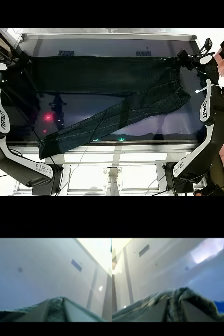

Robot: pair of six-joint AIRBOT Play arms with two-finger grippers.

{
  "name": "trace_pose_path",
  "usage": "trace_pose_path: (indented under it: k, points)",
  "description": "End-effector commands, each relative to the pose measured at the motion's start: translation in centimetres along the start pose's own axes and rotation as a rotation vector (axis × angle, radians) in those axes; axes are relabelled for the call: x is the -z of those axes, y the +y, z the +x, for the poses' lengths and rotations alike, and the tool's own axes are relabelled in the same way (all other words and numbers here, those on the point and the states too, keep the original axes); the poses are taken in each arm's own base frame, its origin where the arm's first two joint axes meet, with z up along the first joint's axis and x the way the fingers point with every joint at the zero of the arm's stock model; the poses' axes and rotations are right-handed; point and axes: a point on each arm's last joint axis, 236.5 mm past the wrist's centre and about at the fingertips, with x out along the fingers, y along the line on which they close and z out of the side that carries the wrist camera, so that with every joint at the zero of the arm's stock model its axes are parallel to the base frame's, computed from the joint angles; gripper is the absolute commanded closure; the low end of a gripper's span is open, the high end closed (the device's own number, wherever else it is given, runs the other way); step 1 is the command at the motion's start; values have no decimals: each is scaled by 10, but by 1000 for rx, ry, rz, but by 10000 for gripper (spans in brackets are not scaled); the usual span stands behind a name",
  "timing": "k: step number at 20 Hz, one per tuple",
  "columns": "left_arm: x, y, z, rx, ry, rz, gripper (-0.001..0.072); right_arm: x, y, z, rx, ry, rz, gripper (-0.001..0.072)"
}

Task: Fold the clothes and pants, and hang the long-sleeved shirts on hangers.

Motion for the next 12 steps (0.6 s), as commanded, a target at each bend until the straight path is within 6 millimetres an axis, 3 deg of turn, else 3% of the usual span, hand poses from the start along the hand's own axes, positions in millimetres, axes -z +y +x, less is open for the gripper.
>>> trace_pose_path:
  k: [1,2,4,7,10,12]
  points:
    - [-3,-3,1,5,-9,0,402,2,1,1,-2,6,-2,433]
    - [-2,-3,1,5,-8,-1,401,1,2,0,-3,9,-5,432]
    - [-2,-4,1,6,-4,0,327,-1,5,-4,-7,19,-16,430]
    - [5,-6,-9,16,69,22,327,-3,13,-23,-15,80,-51,367]
    - [10,10,-50,-33,192,108,327,10,8,-65,9,209,-175,378]
    - [18,23,-93,-70,315,271,333,33,15,-100,-20,348,-308,432]
